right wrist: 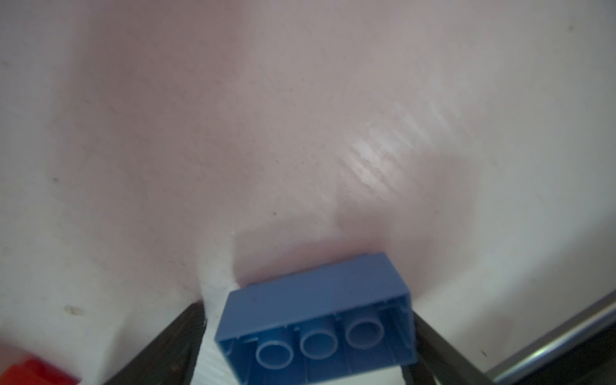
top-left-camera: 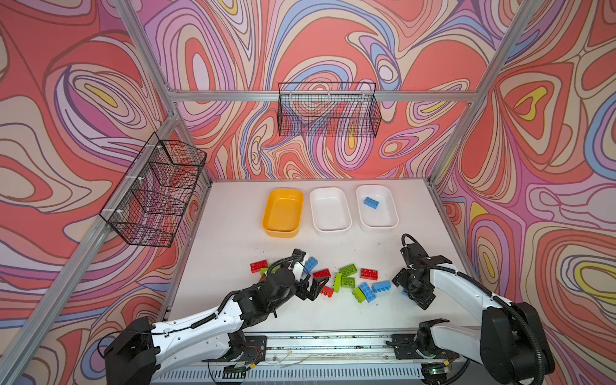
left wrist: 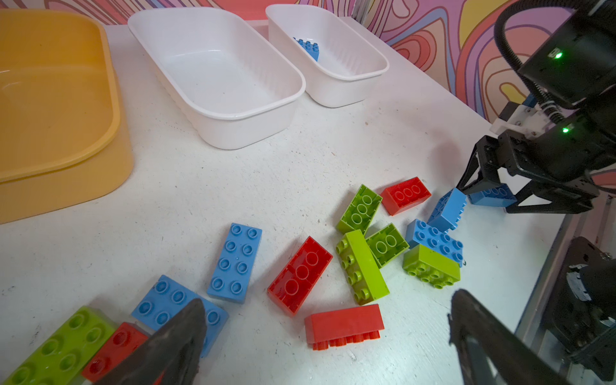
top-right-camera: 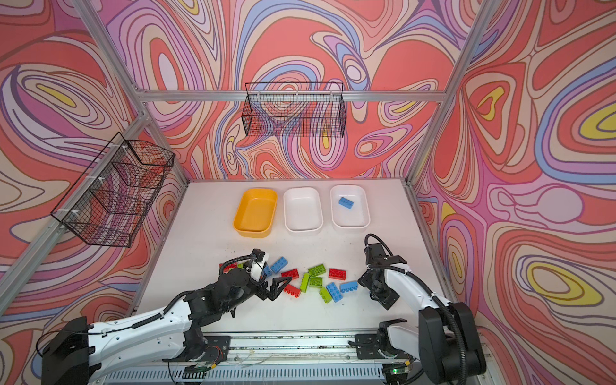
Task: Sort the legos into containers by color
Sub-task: 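Move the right gripper back to the bricks and grasp another light-blue brick, then lift the blue brick with the right gripper and drop it into the same white tub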
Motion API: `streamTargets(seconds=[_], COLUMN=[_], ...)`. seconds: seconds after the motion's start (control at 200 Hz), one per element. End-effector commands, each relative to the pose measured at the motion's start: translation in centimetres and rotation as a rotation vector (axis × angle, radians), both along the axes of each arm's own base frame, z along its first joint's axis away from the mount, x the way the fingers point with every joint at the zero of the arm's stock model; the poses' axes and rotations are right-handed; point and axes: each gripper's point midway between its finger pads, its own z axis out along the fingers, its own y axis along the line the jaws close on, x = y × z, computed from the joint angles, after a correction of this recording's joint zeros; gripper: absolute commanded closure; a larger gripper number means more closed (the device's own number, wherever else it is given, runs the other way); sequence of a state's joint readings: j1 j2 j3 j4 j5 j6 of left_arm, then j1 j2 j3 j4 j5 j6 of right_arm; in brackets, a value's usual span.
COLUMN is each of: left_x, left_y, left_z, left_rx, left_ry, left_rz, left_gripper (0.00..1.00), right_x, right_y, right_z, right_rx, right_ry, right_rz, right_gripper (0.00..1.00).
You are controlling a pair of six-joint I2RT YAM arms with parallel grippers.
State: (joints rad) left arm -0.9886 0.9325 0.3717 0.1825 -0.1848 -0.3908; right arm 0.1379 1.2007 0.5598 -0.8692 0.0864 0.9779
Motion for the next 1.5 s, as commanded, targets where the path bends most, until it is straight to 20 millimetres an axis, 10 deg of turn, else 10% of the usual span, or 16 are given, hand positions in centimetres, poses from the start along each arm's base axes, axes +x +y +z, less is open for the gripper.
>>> streamTargets(seconds=[0.0,0.936,1.177,1.492], left_x=[0.0,0.1,-0.1,0.1], left_y=[0.2,0.3,0.7,0.2], left_z=[-0.8,-0.2,0.2,0.6], left_rx=[0.005,-0.01,-0.022,0.014], left_ry=[0.024,0.081,0.092,0.13], left_rz=[0.018,0.058,0.073,0.076], left_gripper=[0.0,0.0,0.0,0.06], right_x=[0.2,4.7,4.9,5.3], right_y=[0.1,2.3,1.8,1.6], right_z=[0.3,0.9,2.1,-0.2], right_rx=[0.009,0.062,0.016,-0.006], right_ry=[-0.023,-0.095,-0.084,-0.058], right_rz=[0.01,0.209,0.28,0.299], right_gripper=[0.09,0.14,0.02,0.02])
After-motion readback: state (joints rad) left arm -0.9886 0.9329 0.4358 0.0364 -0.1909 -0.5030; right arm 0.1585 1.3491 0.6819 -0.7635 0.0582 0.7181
